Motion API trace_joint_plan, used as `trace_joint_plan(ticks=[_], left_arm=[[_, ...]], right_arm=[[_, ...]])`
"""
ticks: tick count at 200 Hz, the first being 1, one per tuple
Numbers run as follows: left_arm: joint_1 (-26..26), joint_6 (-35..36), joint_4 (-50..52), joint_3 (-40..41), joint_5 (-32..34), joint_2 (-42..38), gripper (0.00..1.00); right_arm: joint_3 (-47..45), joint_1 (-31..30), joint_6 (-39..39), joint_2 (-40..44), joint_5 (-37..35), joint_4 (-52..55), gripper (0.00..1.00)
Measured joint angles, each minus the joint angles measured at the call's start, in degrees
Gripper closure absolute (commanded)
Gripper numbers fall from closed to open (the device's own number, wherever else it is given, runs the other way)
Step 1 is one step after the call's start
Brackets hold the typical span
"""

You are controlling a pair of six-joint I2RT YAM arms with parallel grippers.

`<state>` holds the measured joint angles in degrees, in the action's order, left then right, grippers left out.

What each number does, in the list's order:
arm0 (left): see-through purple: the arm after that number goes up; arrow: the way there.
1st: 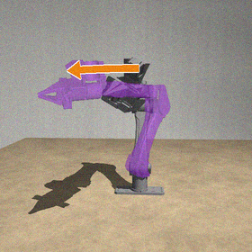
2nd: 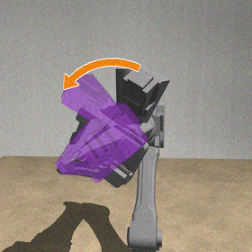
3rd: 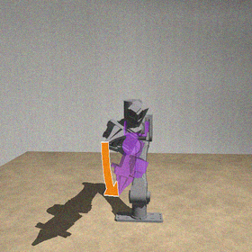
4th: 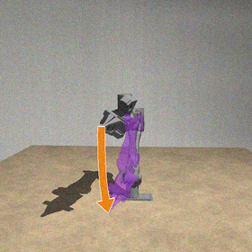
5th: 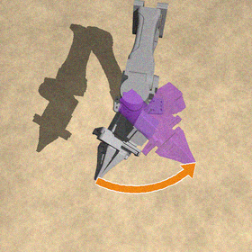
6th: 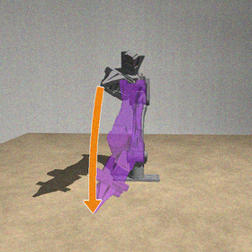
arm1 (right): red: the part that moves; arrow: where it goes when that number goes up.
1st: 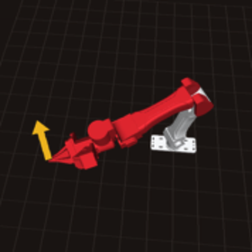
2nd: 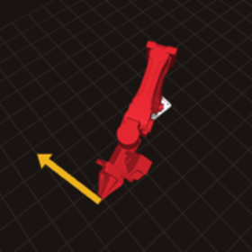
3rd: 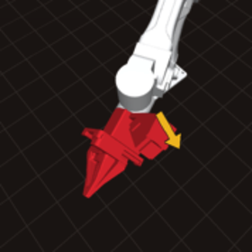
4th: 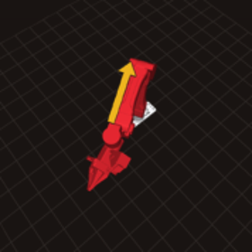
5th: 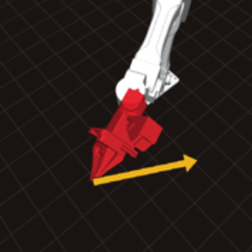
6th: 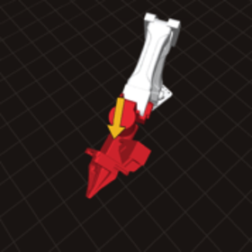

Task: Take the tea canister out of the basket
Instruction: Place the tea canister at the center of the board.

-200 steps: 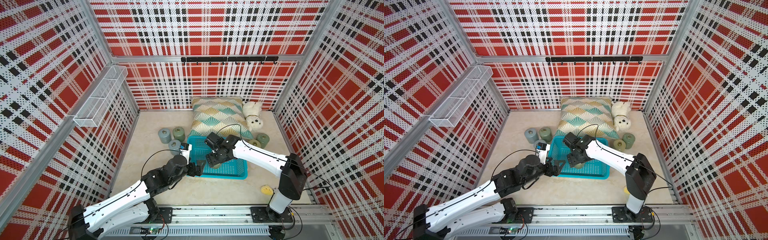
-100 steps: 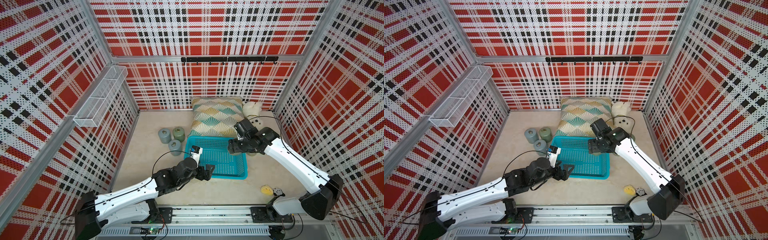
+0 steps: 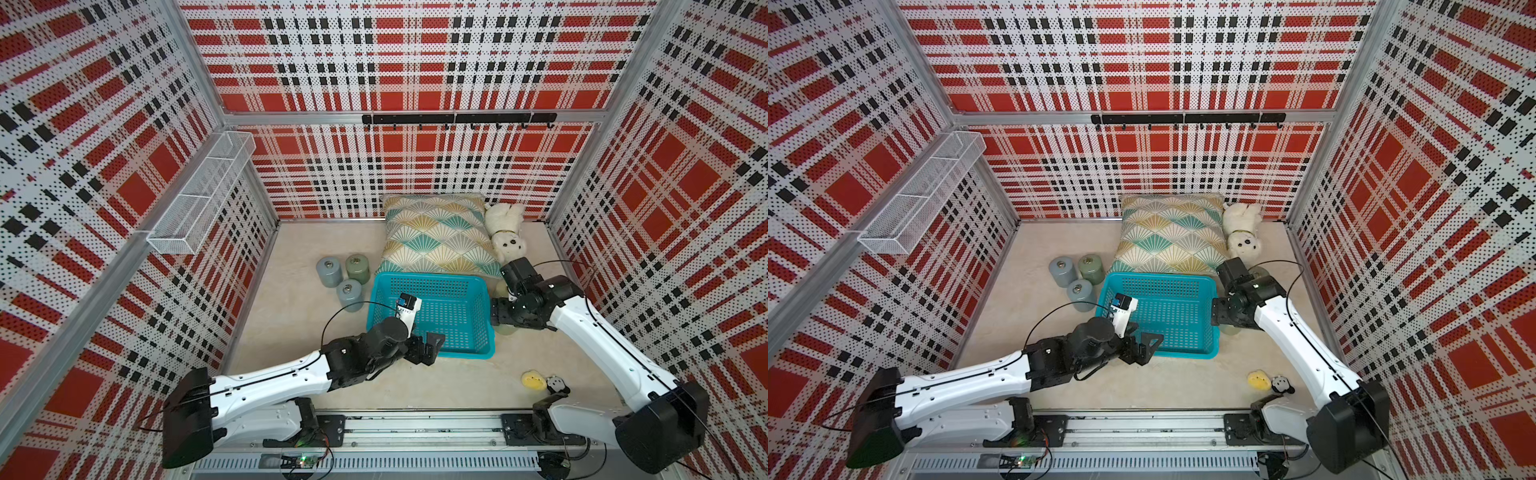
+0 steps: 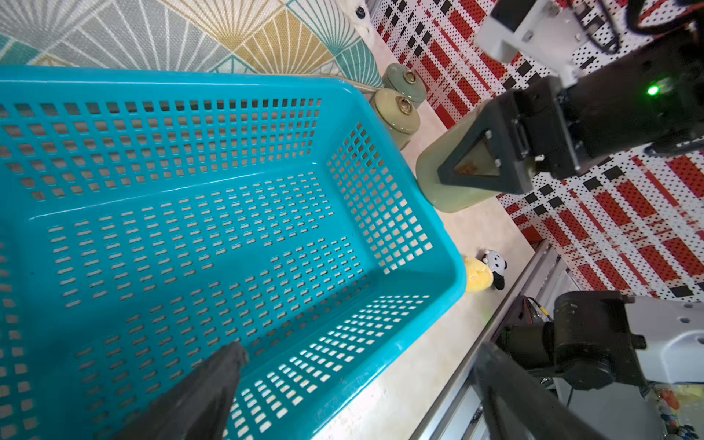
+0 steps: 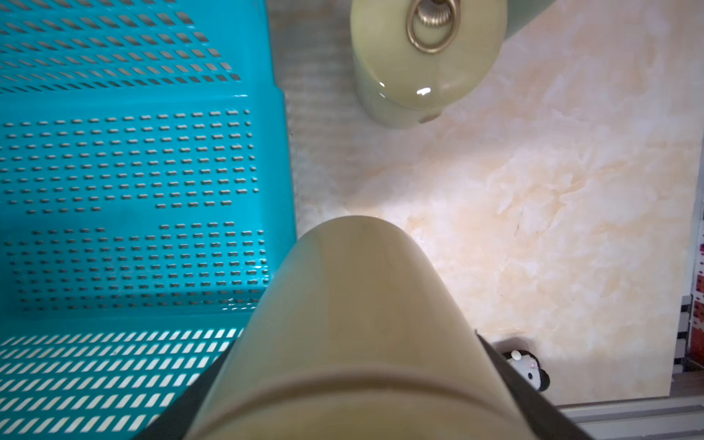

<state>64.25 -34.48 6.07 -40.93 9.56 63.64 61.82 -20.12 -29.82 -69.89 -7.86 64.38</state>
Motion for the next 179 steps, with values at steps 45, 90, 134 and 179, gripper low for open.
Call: trace_joint_plan(ticks=[45,90,134,179], left_arm=[[0.2,0.0,-0.6,0.2,-0.1,-1.2,0.01],[0.3,0.0,-1.0,0.7,-0.1,-2.6,0.01],[0.3,0.0,-0.9,0.8,-0.1,-2.7,0.01],[0.3,-0.1,-0.9,1.2,-0.1,-3.6,0.01]], right_arm=[[-3.8,2.4,0.3,-1.4,-0.4,-4.6,0.25],[-5.2,4.1,1.1,-2.8,0.2,-5.9,0.24],[-7.1,4.4,1.4,-5.2,0.6,-9.1,0.22],[-9.3,5.0,1.4,-9.2,0.6,-11.4,0.21]])
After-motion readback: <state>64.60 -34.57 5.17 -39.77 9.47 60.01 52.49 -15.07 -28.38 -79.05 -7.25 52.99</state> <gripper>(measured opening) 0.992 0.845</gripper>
